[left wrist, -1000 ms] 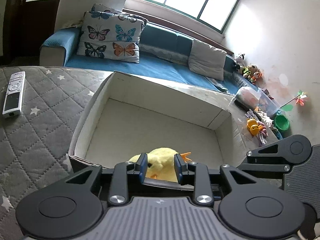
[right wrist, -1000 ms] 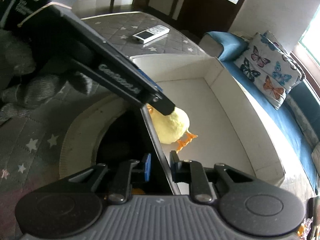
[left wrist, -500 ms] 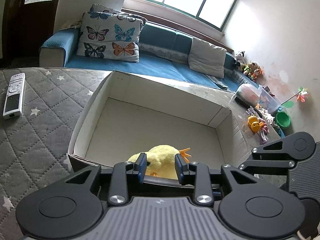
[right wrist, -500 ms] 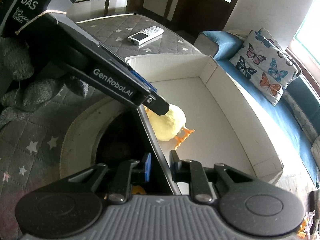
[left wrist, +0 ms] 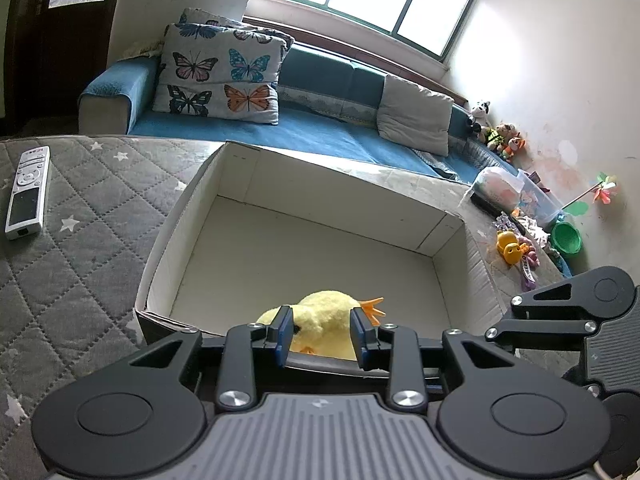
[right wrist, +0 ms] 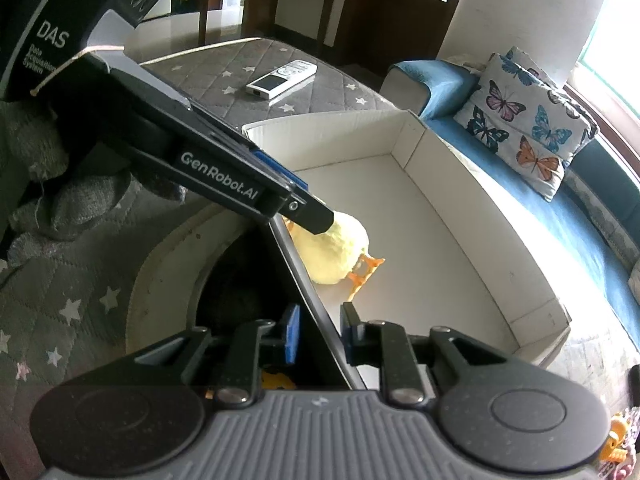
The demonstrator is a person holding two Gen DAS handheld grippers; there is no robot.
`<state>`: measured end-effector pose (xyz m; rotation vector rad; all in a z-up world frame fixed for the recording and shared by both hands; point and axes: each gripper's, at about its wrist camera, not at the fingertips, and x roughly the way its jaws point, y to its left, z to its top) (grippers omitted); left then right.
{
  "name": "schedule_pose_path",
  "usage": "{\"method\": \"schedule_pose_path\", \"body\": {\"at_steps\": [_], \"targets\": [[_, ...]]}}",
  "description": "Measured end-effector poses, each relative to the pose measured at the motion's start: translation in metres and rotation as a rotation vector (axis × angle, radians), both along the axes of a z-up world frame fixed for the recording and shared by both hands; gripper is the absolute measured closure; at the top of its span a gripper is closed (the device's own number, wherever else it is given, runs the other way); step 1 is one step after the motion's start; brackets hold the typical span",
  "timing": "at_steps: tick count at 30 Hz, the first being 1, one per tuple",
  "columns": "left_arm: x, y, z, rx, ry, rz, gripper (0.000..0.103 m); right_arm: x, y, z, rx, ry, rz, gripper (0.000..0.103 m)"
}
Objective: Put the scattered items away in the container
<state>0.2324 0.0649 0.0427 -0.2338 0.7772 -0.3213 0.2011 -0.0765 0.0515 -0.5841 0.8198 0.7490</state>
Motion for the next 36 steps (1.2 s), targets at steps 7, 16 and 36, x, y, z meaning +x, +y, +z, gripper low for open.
{"method": "schedule_pose_path", "body": {"at_steps": [7,16,36], "targets": [[-0.007,0.002,0.007,0.001,-0.022,0.013,0.069,-0.006,-0.009,0.009,0.046,-0.02,-0.042,0.07],[-0.029,0.005,0.028,0.029,-0.069,0.049,0.069,-0.02,-0.028,0.024,0.119,-0.089,-0.134,0.055],[-0.112,-0.027,0.02,0.107,-0.025,0.068,0.068,-0.077,-0.077,0.032,0.268,-0.056,-0.296,0.04]]}}
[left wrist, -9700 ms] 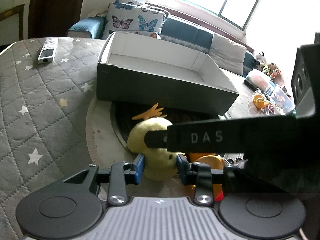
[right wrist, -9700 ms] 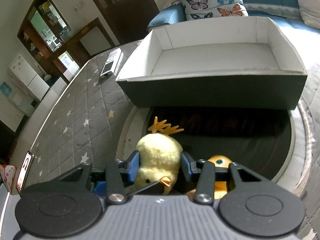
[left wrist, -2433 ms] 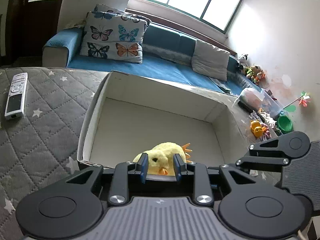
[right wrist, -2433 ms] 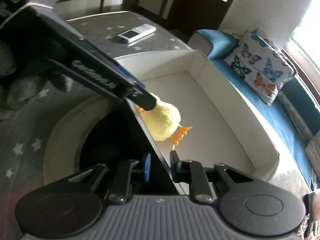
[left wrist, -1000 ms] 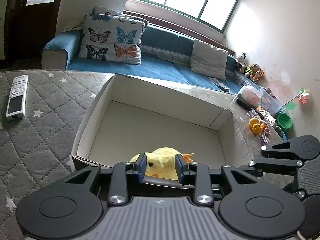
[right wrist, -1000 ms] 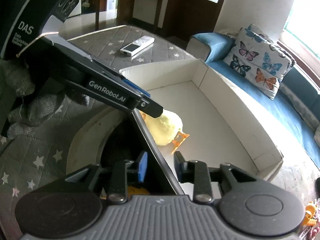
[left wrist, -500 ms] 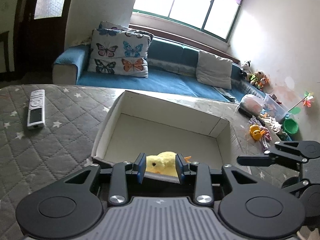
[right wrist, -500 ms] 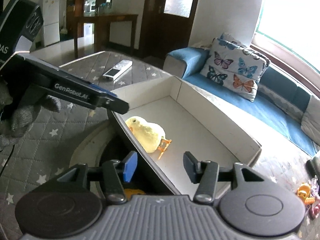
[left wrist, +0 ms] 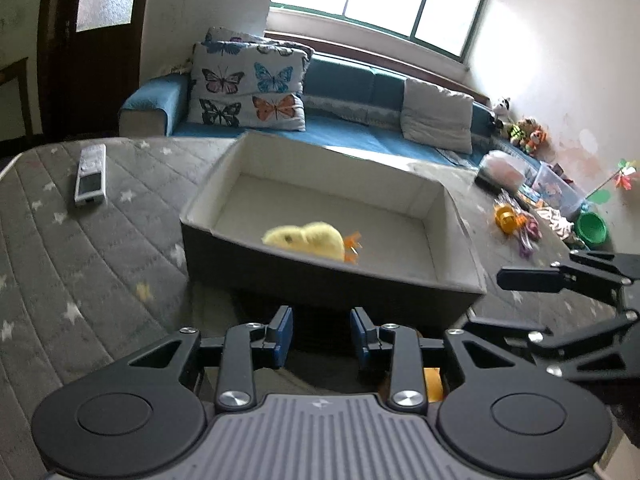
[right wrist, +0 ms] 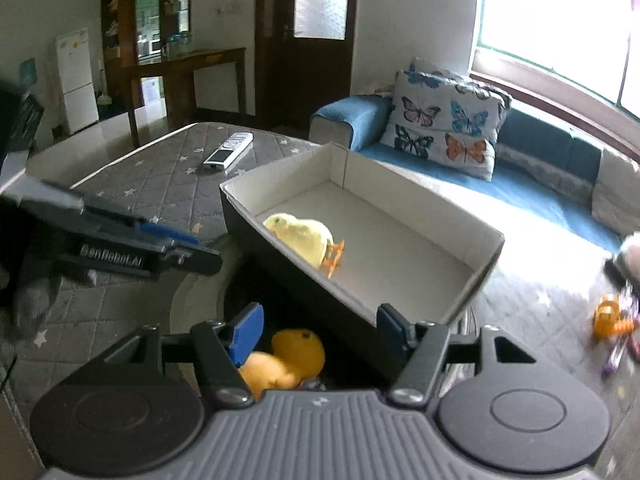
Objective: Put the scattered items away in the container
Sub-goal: 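Withdraw both grippers from the box toward the remaining toys, then move the right gripper toward the yellow rubber duck beside the box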
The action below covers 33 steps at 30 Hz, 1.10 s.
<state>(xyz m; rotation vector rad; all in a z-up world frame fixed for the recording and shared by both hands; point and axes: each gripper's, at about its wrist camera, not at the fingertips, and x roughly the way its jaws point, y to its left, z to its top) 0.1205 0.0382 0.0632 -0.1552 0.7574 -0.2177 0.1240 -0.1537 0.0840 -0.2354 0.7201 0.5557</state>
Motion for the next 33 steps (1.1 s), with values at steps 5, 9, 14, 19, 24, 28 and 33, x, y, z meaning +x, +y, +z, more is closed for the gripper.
{"method": "schedule_pose_path", "body": {"at_steps": [5,9,14,19,24,28,33], "targets": [[-0.015,-0.015,-0.007,0.02,0.015,-0.011,0.068,-0.008,-0.007,-0.007,0.017,0.035,-0.021,0.041],[-0.024,-0.024,-0.011,0.049,0.019,-0.012,0.068,-0.013,-0.015,-0.011,0.032,0.044,-0.048,0.041],[-0.037,-0.032,-0.018,0.05,0.035,-0.029,0.068,-0.015,-0.026,-0.017,0.043,0.065,-0.081,0.043],[-0.047,-0.043,-0.022,0.033,0.047,-0.058,0.068,-0.023,-0.034,-0.025,0.018,0.084,-0.078,0.052],[-0.051,-0.057,-0.026,0.032,0.057,-0.091,0.068,-0.028,-0.037,-0.035,-0.015,0.098,-0.079,0.052],[-0.048,-0.067,-0.031,0.027,0.073,-0.109,0.068,-0.025,-0.041,-0.038,-0.01,0.103,-0.101,0.053],[-0.039,-0.069,-0.04,0.057,0.1,-0.079,0.068,-0.023,-0.044,-0.04,-0.008,0.116,-0.114,0.054]]}}
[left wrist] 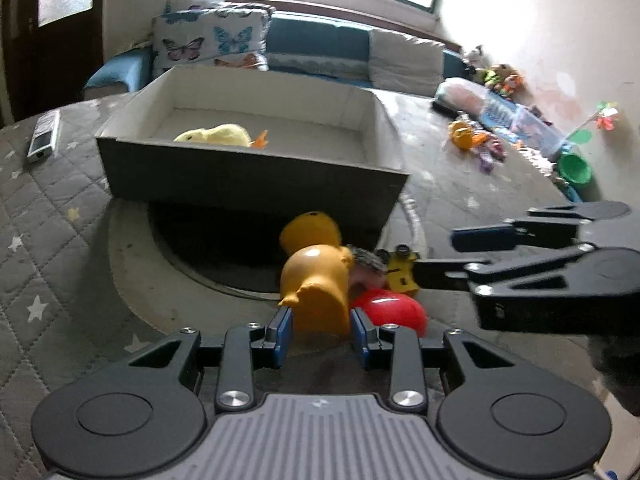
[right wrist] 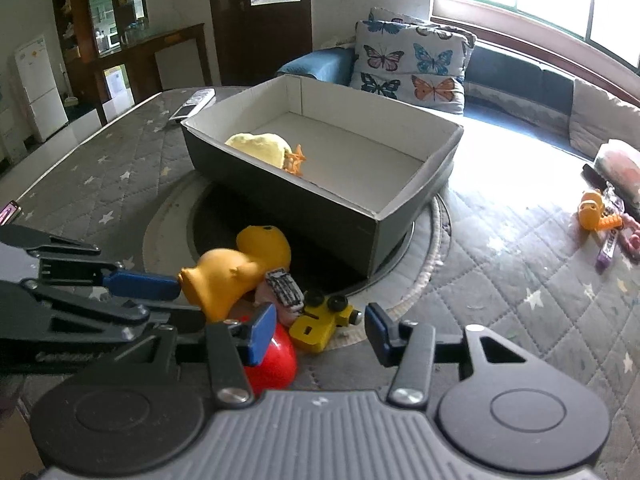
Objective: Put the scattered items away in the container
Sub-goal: 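Move the right gripper toward the yellow rubber duck beside the box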
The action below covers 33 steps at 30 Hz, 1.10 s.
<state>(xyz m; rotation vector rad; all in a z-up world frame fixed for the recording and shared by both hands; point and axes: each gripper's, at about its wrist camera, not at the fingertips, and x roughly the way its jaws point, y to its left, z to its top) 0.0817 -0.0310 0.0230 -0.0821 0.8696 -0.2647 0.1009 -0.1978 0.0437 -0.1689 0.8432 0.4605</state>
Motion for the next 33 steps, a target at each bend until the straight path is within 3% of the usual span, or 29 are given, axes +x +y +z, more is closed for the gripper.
{"method": "schedule_pose_path", "body": {"at_steps": [9,17,30,33], "targets": [[0.008,0.021,-0.001,0.043,-0.003,0.076,0.068,0.006,0.011,0.003,0.049,0.01,0.023,0.058],[0.007,0.03,0.002,0.03,-0.019,0.067,0.068,0.024,0.032,0.007,0.065,0.003,0.04,0.059],[0.031,0.05,0.004,0.054,-0.016,0.107,0.068,0.021,0.066,0.002,-0.081,-0.05,0.207,0.059],[0.03,0.055,0.006,0.023,-0.018,0.098,0.068,0.022,0.072,0.001,-0.108,-0.07,0.232,0.059]]}}
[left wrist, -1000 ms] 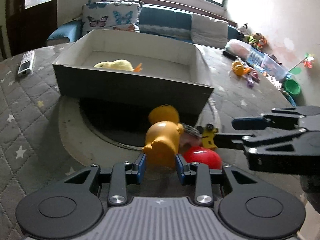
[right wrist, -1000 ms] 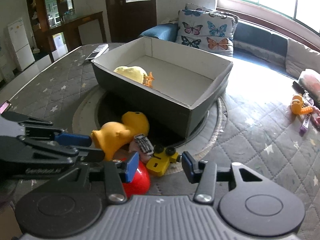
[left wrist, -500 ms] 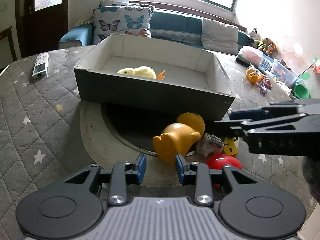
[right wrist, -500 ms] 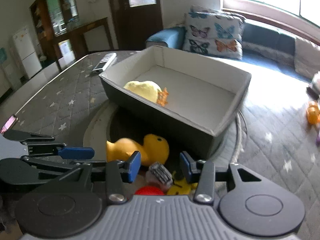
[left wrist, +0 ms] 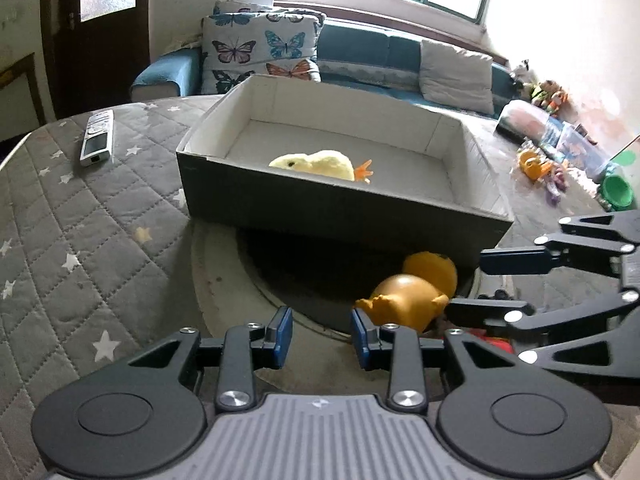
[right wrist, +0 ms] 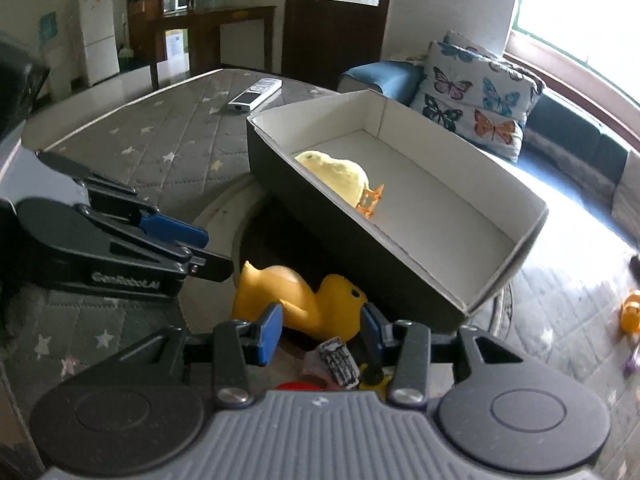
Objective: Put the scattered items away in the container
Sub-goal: 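Move the right gripper toward the yellow rubber duck beside the box, then close the right gripper on the yellow rubber duck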
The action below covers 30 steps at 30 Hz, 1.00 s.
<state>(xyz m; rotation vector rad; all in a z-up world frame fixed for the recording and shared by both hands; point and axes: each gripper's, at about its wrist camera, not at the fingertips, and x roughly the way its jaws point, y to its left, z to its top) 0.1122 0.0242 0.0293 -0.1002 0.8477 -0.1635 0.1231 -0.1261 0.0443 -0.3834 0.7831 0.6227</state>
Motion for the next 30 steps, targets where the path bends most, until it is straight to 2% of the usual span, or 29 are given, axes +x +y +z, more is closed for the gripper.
{"method": "schedule_pose_path", "body": {"at_steps": [4,7,11,15,23,27,30], "targets": [[-0.002,0.004,0.003,-0.032,-0.004,-0.005,0.068,-0.001,0.008,-0.002,-0.03,-0.023,0.069,0.059],[0.001,-0.001,0.005,-0.022,-0.006,-0.021,0.068,-0.002,0.014,-0.004,-0.053,-0.025,0.116,0.059],[0.0,-0.007,0.01,-0.025,-0.026,-0.057,0.068,-0.001,0.014,-0.007,-0.06,-0.022,0.126,0.059],[-0.007,-0.014,0.011,-0.01,-0.048,-0.124,0.068,0.011,0.0,-0.006,0.006,0.044,0.062,0.059],[-0.002,-0.031,0.008,0.052,-0.067,-0.244,0.068,0.044,-0.037,-0.004,0.212,0.222,-0.166,0.055],[0.003,-0.039,0.007,0.097,-0.077,-0.28,0.068,0.05,-0.037,-0.007,0.246,0.261,-0.202,0.055],[0.006,-0.04,0.004,0.092,-0.073,-0.291,0.067,0.059,-0.036,-0.011,0.276,0.298,-0.258,0.055]]}}
